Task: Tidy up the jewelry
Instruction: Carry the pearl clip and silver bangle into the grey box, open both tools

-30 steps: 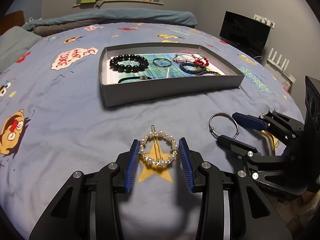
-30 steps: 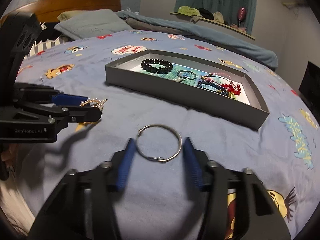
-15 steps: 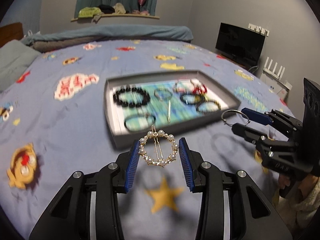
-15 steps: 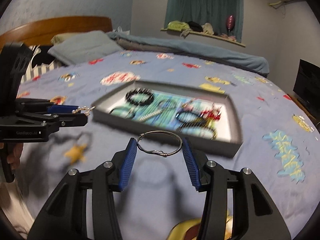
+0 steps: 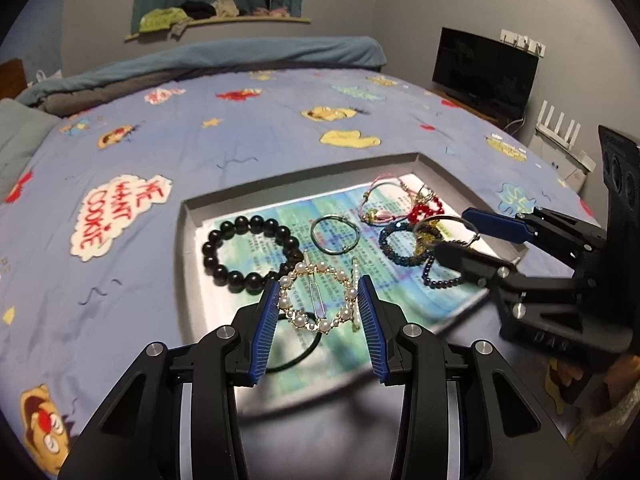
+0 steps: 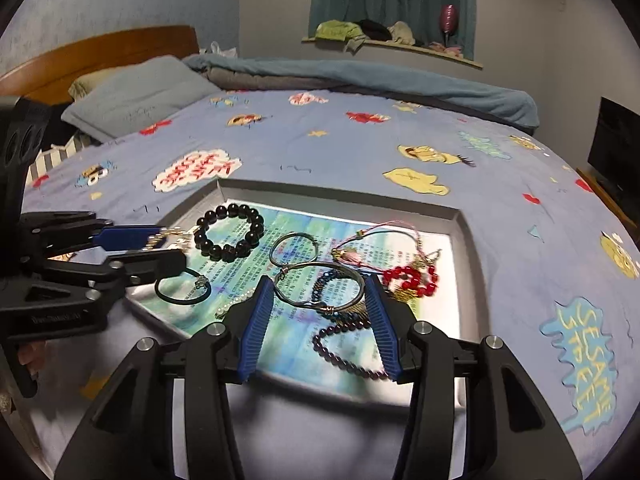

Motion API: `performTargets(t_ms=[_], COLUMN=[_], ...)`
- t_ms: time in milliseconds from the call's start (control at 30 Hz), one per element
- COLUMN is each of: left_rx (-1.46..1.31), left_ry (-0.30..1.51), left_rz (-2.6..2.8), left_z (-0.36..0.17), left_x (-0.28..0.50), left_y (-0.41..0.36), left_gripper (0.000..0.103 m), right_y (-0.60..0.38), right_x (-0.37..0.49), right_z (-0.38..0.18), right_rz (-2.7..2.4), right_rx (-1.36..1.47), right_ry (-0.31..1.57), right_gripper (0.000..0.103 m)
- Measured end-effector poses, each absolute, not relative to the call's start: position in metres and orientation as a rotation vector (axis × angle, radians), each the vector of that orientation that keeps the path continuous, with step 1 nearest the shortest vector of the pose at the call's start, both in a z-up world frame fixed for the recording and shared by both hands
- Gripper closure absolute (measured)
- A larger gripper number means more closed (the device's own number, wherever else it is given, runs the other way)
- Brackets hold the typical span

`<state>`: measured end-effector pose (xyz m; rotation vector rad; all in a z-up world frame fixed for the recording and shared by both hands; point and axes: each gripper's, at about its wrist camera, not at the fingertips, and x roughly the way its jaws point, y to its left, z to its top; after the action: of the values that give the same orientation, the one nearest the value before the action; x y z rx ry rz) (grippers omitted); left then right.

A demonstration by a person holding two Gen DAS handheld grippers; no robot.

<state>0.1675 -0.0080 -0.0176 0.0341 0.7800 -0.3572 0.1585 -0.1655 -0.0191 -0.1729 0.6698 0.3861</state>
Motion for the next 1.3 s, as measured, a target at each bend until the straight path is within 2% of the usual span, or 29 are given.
performTargets(t_ms=[700,1000,1067,1100,1133,1167,1267,1300], left_rx=[0.057,0.064,0.063,0.060,0.054,0.049,0.040,0.040], left_ry=[0.926,0.914,0.908,0.903,0.895,0.889,0.873,0.867], left_rz=[-0.345,-0.337,-0.332,-0.329,-0.324,-0.322,-0.319,-0.314], left_z=[-0.054,-0.054,-0.052,-0.051,-0.049,-0.047,-0.040,-0.038], left_x=[0.199,0.196,0.195,0.193,0.192,0.190,0.185,0.183], left_y=[-0.009,-0.013,-0.012,-0.012,-0.010,-0.009,-0.007,-0.006], left_gripper=[0.061,0.058,0.055,0.050,0.044,0.043,0.041,0.035], right_y=[-0.143,-0.150,-0.152,-0.153,-0.154,-0.156,-0.161,-0.162], right_x=[0.195,0.192,0.190,0.189,0.186,0.185,0.179,0.178], right_z=[-0.051,-0.048,-0.046,-0.045,-0.042,-0.041,-0.036,-0.034], right_rz=[0.462,0.452,0.442,0.437,0.428,0.426,0.429,0.425], right_rx=[-0.206,-0.174,-0.184,-0.189,-0.195,-0.193,-0.172,-0.169], right_ry=[0.935,0.939,0.933,0.929,0.920,0.914,0.906,0.903], right_gripper=[0.055,0.055,0.054,0.053,0.048,0.044,0.042,0.038])
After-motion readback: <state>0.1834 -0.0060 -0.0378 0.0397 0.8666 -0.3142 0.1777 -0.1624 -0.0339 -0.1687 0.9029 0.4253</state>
